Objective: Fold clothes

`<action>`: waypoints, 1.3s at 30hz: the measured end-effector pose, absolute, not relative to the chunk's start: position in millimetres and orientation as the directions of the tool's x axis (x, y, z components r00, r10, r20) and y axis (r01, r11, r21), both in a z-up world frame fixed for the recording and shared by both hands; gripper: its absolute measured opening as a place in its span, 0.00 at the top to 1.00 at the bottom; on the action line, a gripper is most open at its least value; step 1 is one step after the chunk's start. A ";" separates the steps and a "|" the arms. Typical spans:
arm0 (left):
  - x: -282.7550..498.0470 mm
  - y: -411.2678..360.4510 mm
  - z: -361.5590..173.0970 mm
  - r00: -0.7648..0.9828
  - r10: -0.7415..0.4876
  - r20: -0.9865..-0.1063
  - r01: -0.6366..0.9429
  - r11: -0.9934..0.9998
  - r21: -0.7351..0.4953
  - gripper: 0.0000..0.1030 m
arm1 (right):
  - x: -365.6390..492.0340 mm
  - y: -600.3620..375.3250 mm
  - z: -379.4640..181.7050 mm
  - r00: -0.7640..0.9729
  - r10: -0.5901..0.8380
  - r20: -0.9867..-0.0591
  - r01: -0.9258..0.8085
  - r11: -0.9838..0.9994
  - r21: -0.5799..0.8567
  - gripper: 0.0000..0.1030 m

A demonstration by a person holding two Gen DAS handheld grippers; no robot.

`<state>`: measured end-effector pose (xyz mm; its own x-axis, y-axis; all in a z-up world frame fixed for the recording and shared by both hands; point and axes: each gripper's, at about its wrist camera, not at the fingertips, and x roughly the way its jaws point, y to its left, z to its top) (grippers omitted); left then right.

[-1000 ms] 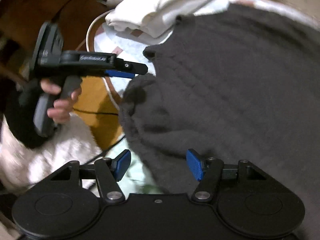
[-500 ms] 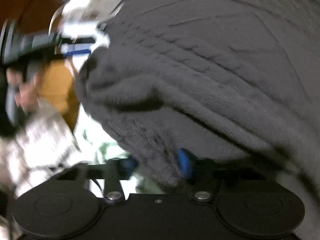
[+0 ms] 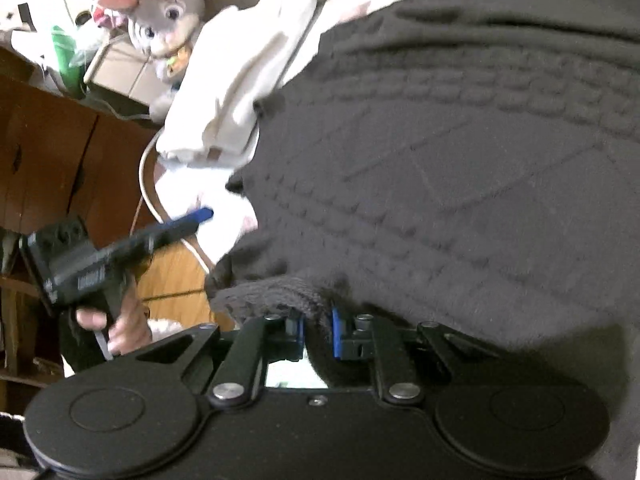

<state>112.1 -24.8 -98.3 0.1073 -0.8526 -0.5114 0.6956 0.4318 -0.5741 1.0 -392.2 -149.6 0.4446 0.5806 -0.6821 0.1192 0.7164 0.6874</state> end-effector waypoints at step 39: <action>196.5 -106.8 -159.8 0.291 -0.528 -0.798 0.594 0.754 -0.282 0.73 | -2.5 -316.6 -145.8 0.409 0.473 -0.780 -0.206 0.881 0.426 0.37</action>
